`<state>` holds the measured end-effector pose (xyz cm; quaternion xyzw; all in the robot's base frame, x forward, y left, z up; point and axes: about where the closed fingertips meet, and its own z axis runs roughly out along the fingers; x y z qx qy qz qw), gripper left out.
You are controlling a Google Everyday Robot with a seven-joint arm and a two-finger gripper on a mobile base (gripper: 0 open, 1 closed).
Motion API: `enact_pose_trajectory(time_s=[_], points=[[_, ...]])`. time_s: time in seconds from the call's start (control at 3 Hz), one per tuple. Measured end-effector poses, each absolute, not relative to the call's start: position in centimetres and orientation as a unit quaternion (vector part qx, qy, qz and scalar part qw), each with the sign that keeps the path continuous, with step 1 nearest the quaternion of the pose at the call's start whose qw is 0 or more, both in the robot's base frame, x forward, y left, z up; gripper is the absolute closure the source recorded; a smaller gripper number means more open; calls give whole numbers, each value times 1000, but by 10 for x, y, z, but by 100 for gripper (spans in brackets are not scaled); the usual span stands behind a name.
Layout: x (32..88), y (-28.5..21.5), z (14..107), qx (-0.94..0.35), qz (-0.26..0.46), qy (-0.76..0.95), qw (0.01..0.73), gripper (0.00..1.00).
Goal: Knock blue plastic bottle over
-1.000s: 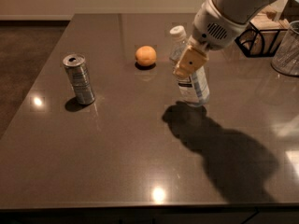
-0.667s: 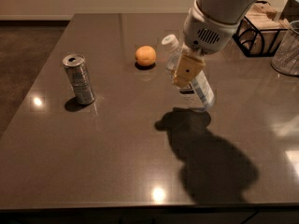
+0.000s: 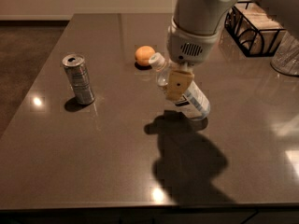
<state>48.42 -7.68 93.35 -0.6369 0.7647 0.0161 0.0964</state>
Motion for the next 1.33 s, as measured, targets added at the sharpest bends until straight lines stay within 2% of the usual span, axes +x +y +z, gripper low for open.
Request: enact_pose_trajectory(time_s=[0.33, 0.67, 1.33], points=[[485, -66, 919, -659, 19, 749, 76, 35], [486, -55, 904, -673, 26, 736, 63, 4], [487, -55, 880, -677, 34, 734, 42, 0]])
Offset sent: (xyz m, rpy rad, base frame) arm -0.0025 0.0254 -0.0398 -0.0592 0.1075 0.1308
